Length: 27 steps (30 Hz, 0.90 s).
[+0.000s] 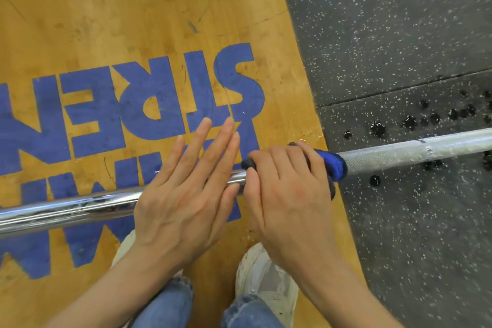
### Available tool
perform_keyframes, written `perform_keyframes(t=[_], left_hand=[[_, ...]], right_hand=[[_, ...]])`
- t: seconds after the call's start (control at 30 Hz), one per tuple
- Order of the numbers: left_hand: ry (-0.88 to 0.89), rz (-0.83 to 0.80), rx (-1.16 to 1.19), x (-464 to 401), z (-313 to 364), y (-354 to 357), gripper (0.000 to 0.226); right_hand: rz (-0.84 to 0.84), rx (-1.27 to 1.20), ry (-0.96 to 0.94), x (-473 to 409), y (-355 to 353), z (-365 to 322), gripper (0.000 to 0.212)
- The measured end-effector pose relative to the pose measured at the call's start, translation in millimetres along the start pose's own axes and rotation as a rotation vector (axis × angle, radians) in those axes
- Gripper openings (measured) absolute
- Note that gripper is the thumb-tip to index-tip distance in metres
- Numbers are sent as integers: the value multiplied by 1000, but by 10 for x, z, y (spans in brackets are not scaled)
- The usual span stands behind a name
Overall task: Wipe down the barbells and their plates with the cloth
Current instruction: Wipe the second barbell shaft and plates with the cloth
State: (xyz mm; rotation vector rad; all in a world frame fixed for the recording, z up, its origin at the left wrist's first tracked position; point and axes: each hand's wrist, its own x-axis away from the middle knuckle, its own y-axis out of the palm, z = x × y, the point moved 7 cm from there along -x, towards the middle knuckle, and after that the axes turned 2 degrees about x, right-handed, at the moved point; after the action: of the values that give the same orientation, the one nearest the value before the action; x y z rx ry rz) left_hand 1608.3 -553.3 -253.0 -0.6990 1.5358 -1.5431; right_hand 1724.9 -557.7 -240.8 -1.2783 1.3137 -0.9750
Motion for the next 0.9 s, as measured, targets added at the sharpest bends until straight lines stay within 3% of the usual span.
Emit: perform_keyframes(t=[0.1,0.17,0.27,0.37,0.43,0.53,0.63,0.73,0.8,0.9], left_hand=[[-13,-15,10,-67,-33,3,52],[-22,-9,21,-114,-54,4,52],[-58,11,62,-181,-106,8,50],[-83,4,87,-237,-163,30,50],[-94,-12,93,-282,-200,42,51],[-112,-15,126,-362,-241,57,51],[-131,-5,134,-442,-286,47,48],[-135,12,128,-511,-331,18,44],[-134,6,128,-563,-370,19,45],[-152,-16,144,-658,-418,19,48]], right_hand=[[10,-13,-26,-48,-33,360,42],[58,8,107,-57,-102,669,45],[148,-67,221,-80,-33,447,41],[156,-118,41,-87,75,70,44],[162,-81,-70,-105,95,221,45],[254,-70,25,-119,95,573,48],[311,-199,190,-165,188,316,44],[313,-189,19,-190,285,108,43],[314,-83,-103,-198,328,327,45],[346,-118,45,-237,306,613,47]])
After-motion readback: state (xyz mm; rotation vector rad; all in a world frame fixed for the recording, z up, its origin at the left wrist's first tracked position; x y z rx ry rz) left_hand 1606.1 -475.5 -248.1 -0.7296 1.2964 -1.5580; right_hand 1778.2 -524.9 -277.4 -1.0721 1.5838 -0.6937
